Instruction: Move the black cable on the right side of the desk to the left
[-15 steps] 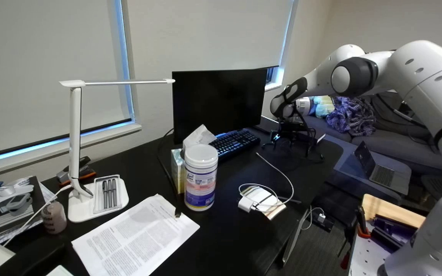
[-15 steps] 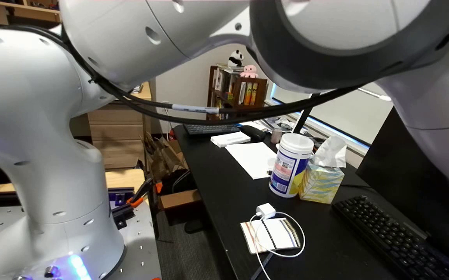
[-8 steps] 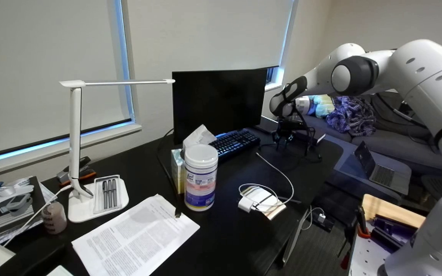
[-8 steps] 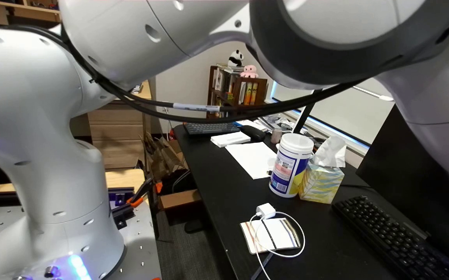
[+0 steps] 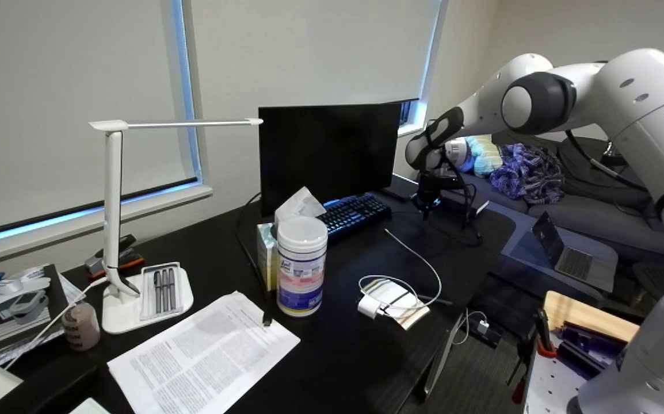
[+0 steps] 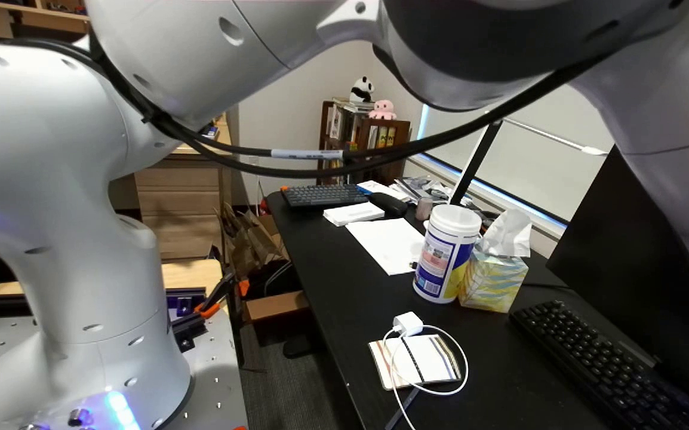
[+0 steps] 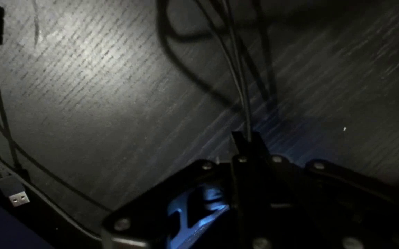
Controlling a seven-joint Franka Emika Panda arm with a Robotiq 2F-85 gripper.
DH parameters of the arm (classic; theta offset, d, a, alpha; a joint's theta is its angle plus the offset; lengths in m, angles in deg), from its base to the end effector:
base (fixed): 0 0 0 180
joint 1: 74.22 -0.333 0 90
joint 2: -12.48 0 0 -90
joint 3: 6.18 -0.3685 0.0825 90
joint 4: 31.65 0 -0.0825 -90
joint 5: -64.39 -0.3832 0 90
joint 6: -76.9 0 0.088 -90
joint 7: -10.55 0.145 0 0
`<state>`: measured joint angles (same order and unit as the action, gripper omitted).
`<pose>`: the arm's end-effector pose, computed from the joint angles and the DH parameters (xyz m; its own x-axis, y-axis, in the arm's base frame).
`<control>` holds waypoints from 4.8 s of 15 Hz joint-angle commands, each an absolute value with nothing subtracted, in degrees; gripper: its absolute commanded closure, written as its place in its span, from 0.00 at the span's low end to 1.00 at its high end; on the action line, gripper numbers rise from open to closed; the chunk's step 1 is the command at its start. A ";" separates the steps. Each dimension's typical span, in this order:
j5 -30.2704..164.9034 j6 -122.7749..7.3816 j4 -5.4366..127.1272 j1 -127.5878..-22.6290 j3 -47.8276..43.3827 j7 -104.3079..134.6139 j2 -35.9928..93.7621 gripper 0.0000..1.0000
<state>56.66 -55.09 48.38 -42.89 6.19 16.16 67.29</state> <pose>0.5775 -0.4980 0.1278 0.6474 -0.7619 -0.0188 -0.7586 -0.6466 0.0808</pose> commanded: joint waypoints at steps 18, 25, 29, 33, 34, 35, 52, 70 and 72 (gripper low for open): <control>64.82 -57.40 66.27 -51.04 7.95 6.83 53.58 0.96; 69.52 -71.55 83.73 -58.65 5.88 4.72 46.41 0.96; 68.28 -71.26 82.69 -59.56 5.53 6.24 47.89 0.95; 68.30 -71.32 84.19 -59.29 5.50 5.48 46.19 0.95; 68.30 -71.32 84.20 -59.29 5.50 5.46 46.19 0.96; 69.17 -70.74 84.38 -60.01 6.07 5.95 46.23 0.96; 98.47 -81.43 120.79 -76.33 8.57 19.83 16.82 0.96; 120.66 -90.75 126.12 -81.51 1.47 34.89 16.79 0.87; 119.36 -91.92 126.32 -81.40 1.82 34.59 17.81 0.64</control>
